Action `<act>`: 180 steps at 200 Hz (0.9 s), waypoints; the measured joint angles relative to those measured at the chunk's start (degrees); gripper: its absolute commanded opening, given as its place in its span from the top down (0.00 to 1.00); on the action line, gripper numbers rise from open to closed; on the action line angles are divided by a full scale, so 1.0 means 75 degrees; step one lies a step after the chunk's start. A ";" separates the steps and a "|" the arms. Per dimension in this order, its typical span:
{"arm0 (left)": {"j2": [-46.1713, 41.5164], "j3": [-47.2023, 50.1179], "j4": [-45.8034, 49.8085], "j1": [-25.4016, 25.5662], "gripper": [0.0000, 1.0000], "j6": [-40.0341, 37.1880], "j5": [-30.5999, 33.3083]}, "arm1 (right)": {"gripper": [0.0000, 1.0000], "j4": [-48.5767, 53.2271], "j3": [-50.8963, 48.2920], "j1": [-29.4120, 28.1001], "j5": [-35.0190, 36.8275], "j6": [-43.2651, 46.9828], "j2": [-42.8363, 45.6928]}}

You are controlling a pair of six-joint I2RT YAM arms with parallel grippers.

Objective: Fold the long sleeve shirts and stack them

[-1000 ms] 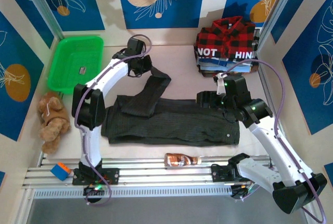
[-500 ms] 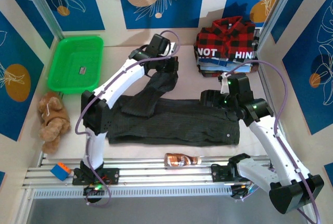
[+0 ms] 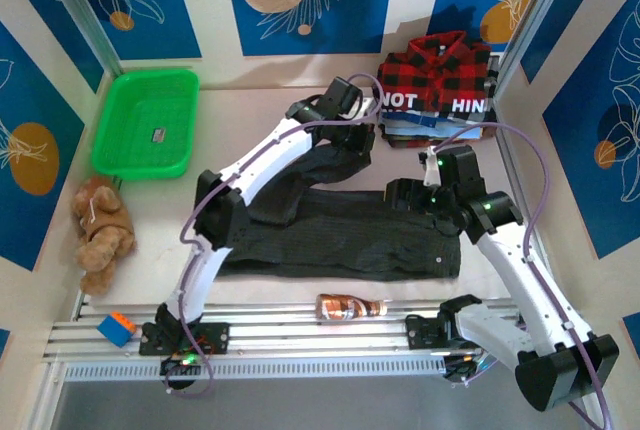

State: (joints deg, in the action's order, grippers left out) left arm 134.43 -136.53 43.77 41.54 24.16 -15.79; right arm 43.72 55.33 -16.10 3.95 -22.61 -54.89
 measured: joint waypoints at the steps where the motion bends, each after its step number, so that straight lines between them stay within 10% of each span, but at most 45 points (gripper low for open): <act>1: 0.0026 -0.0038 -0.0006 0.0000 0.93 0.0000 0.0000 | 0.18 0.0003 0.0000 0.0000 -0.0006 -0.0003 -0.0009; 17: 0.0530 -0.0641 -0.0207 -0.0035 0.87 0.0134 0.0146 | 0.18 -0.0052 -0.0003 0.0000 -0.0076 -0.0029 -0.0149; 63: 0.0895 -0.0775 -0.0376 -0.0635 0.00 0.0956 0.0597 | 0.18 -0.0490 -0.0079 0.0006 -0.0216 -0.0020 -0.0935; 110: -0.0682 0.0035 0.0428 -0.1515 0.00 0.0901 0.1151 | 0.19 -0.0924 0.0650 0.0082 -0.0119 0.0157 -0.3016; 180: -0.6575 0.7423 -0.0251 -0.1241 0.21 0.1352 0.0769 | 0.26 -0.1457 0.2754 0.0195 0.0370 0.0466 -0.6339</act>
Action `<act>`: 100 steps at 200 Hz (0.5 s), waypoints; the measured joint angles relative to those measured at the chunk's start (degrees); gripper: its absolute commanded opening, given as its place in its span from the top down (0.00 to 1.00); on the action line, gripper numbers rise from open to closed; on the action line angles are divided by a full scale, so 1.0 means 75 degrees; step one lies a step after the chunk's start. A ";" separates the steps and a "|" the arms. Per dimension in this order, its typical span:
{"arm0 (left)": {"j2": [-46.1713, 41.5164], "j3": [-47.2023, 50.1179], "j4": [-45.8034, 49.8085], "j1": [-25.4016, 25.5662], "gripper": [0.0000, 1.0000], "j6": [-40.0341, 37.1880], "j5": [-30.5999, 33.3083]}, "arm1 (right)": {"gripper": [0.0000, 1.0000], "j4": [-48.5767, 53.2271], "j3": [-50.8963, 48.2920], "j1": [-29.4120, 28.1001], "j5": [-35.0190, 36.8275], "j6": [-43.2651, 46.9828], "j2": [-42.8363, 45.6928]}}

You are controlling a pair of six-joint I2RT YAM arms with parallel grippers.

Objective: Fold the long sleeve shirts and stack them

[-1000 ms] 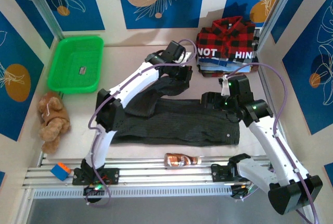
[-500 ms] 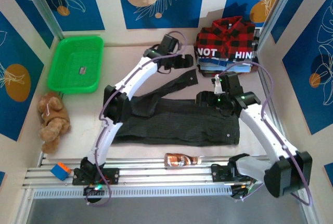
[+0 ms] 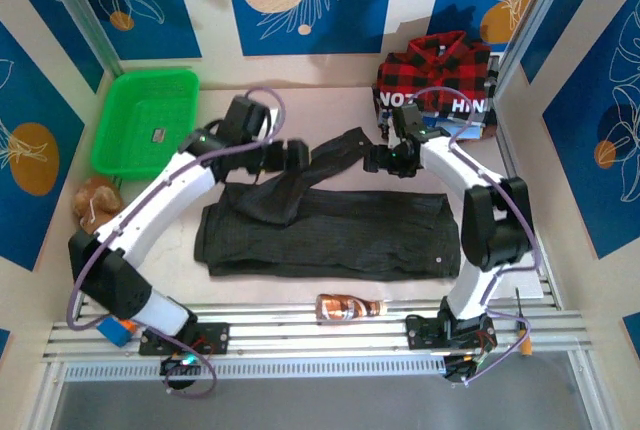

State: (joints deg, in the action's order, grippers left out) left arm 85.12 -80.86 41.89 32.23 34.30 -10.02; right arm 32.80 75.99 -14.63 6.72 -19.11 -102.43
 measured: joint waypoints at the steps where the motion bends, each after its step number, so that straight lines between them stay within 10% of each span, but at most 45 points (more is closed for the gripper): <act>1: -0.0012 0.0050 -0.0006 0.0003 0.22 -0.0006 0.0000 | 0.26 -0.0003 0.0035 -0.0003 0.0023 -0.0003 -0.0047; 100: 0.1122 0.1075 0.0306 0.1099 0.23 -0.0058 0.1644 | 0.28 -0.0152 0.2690 -0.0297 0.1177 -0.0318 -0.2871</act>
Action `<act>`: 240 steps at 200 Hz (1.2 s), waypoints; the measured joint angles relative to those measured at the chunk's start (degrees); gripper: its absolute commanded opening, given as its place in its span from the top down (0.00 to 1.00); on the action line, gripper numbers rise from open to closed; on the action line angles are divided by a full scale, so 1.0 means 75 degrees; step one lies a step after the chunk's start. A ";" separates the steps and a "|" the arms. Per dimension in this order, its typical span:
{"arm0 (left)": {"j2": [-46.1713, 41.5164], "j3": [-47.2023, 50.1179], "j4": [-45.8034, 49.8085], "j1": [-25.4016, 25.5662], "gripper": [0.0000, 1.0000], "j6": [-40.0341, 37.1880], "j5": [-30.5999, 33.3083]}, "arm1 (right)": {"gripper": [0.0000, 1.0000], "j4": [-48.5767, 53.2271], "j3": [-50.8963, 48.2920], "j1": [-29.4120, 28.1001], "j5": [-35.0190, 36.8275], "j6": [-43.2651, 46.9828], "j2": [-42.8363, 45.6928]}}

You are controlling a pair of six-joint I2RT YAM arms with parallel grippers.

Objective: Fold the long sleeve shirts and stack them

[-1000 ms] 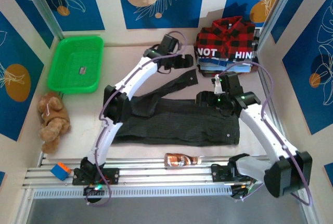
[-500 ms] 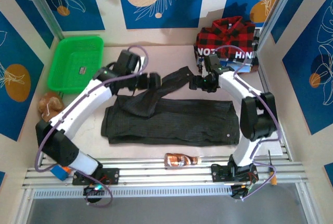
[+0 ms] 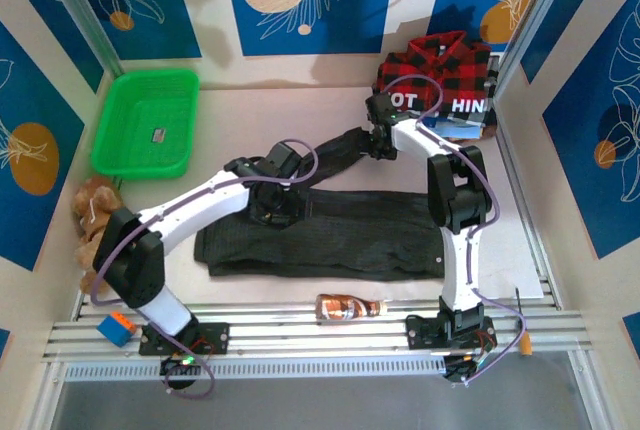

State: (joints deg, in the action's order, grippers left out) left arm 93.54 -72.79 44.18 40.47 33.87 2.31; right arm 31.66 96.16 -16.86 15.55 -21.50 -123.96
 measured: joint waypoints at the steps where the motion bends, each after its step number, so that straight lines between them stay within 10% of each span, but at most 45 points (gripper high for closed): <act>1: 0.0029 -0.0026 0.0003 0.0000 0.23 -0.0020 0.0023 | 0.29 0.0003 0.0015 0.0000 0.0009 -0.0003 -0.0009; 97: 0.1489 -0.0629 0.0020 0.0000 0.35 -0.1422 0.0889 | 0.34 0.0662 0.1743 -0.0102 0.0600 -0.0166 -0.1241; 192: 0.1606 -0.0198 -0.0207 -0.0032 0.77 -0.2614 0.1798 | 0.89 0.1198 0.2981 -0.0408 0.0950 -0.0463 -0.2060; 240: 0.1326 0.0289 -0.0463 -0.0093 0.88 -0.2975 0.2136 | 1.00 0.1285 0.2687 -0.0411 0.1096 -0.0525 -0.1821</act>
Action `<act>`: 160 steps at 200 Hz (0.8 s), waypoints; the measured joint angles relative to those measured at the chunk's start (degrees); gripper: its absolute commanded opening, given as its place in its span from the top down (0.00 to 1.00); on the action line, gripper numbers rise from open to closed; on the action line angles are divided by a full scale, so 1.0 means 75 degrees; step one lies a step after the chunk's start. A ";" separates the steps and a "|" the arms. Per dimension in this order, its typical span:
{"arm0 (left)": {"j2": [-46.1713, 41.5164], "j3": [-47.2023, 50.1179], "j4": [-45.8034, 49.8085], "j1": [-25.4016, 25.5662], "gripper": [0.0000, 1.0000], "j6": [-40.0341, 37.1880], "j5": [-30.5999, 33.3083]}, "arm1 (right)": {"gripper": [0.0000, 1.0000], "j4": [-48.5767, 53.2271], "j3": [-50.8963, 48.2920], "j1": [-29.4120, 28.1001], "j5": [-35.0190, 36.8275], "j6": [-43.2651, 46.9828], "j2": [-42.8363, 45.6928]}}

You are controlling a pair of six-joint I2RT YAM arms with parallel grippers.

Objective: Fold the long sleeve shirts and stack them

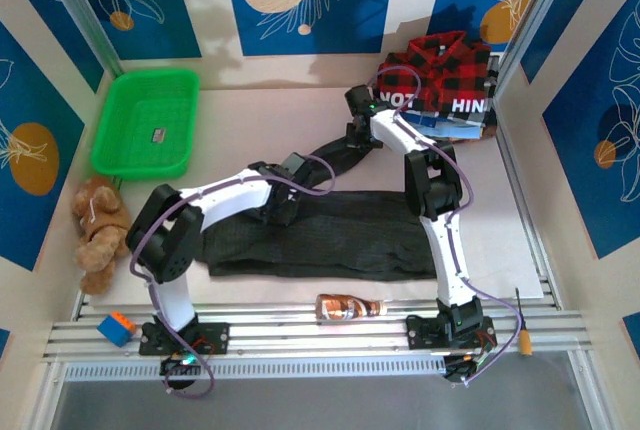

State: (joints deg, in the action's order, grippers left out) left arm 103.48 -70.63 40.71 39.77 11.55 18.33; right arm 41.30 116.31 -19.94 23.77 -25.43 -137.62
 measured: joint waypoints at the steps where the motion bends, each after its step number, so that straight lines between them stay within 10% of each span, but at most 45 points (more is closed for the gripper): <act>1: -0.0012 0.0012 -0.0003 0.0000 0.88 0.0000 0.0003 | 1.00 0.0000 -0.0015 0.0000 0.0003 0.0000 0.0012; 64: -0.1454 0.1189 -0.0801 -0.0361 0.84 -0.0405 -0.0184 | 1.00 0.0481 -0.1090 -0.0149 0.0044 0.0003 0.1504; 112: -0.2655 0.1915 -0.1985 -0.0551 0.42 -0.0160 -0.1577 | 1.00 0.1011 -0.1434 -0.0198 0.0032 -0.0009 0.3086; 160: -0.2139 0.1938 -0.2585 -0.0358 0.33 -0.0090 -0.2363 | 1.00 0.1451 -0.1489 -0.0198 0.0006 -0.0114 0.3608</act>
State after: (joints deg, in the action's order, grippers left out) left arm 87.44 -56.10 21.32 37.08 10.87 0.60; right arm 52.18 105.14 -21.43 23.81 -26.28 -110.56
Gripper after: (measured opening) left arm 0.661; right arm 0.051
